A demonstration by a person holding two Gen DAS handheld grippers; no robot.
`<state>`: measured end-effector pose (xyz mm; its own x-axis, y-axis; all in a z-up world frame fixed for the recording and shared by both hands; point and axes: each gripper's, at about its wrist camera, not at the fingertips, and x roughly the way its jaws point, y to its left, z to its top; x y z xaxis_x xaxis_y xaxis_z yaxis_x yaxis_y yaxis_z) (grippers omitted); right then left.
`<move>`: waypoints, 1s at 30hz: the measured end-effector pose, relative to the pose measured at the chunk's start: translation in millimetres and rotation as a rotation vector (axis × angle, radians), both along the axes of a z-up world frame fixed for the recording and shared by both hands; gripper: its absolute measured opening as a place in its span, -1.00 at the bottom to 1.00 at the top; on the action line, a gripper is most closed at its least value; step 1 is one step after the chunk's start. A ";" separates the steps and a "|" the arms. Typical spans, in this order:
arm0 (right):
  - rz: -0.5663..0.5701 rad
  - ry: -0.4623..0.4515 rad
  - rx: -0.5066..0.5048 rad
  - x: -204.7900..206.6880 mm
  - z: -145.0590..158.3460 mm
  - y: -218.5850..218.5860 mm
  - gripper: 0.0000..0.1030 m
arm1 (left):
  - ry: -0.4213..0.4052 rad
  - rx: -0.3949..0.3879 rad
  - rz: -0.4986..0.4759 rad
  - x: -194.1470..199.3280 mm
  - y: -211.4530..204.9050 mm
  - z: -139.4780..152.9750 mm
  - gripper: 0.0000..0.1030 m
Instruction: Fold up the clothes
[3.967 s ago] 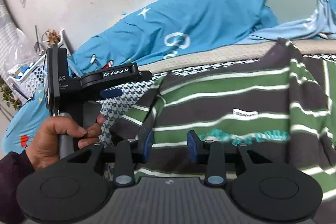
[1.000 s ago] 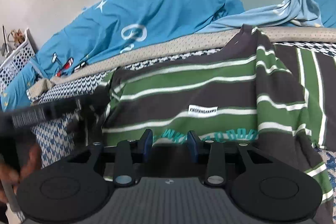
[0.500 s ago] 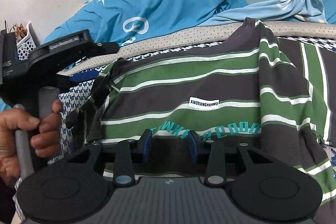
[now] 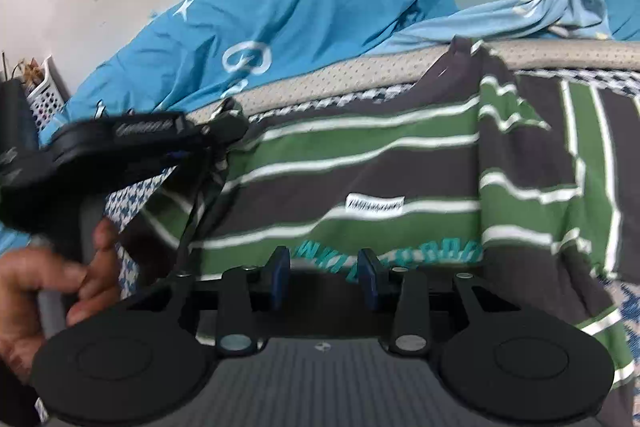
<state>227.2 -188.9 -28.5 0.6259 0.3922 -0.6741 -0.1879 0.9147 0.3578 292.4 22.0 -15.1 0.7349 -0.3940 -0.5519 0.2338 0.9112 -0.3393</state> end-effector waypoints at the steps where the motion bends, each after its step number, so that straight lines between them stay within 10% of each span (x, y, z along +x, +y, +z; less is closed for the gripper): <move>1: -0.008 -0.011 0.001 1.1 2.9 -2.5 -0.28 | -0.010 0.009 -0.027 -3.7 -2.3 1.9 -0.78; 20: 0.034 -0.186 0.152 16.7 30.3 -8.8 -0.28 | 0.035 0.169 -0.298 -57.0 -35.2 -18.6 -0.77; 30: 0.082 -0.085 -0.007 24.5 4.8 12.7 -0.30 | 0.045 0.186 -0.346 -63.5 -36.2 -20.8 -0.75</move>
<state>251.7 -176.2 -23.7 0.6467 0.4401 -0.6230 -0.2916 0.8974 0.3312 228.9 -14.1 -35.9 0.5493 -0.5043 -0.6663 0.5265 0.8281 -0.1926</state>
